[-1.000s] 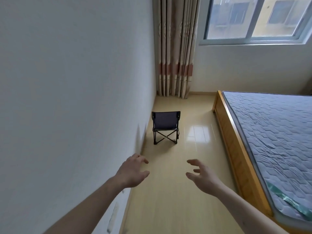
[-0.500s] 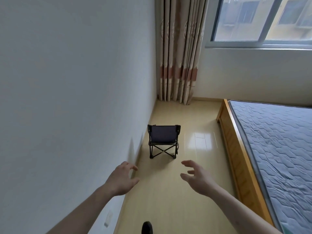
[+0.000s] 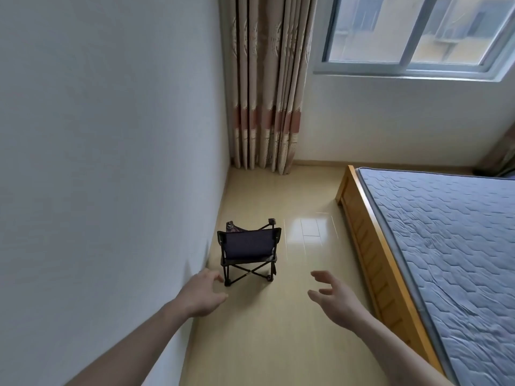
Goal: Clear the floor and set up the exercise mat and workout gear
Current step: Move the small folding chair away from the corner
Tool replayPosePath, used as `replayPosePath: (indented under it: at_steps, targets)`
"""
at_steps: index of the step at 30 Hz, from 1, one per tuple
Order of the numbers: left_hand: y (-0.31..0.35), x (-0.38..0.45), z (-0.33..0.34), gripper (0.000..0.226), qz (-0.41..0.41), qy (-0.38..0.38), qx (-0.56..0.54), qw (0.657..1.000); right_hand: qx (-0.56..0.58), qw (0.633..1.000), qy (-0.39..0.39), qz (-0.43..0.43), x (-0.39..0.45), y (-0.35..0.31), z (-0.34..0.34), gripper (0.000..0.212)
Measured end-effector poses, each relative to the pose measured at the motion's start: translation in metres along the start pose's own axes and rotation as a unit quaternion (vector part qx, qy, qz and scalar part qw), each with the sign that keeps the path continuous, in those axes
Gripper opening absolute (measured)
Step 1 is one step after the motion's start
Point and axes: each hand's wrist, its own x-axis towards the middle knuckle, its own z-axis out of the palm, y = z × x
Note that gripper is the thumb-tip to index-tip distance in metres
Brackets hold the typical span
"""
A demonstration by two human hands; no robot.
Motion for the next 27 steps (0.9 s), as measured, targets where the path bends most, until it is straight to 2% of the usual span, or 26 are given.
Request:
replayPosePath:
  at_steps: [7,20,27]
  targets:
    - [0.018,0.105,-0.024,0.047,-0.016,-0.022,0.0,1.0,-0.014,0.999,-0.008,0.029,0.099,-0.006,-0.025,0.048]
    - [0.024,0.271,-0.052,0.052,-0.193,-0.04,-0.063,0.978,-0.051,0.989,-0.119,0.067,0.328,-0.026,-0.07,0.042]
    - [0.017,0.338,-0.054,0.056,-0.255,-0.062,-0.108,0.959,-0.003,0.971,-0.16,0.175,0.429,-0.031,-0.038,0.045]
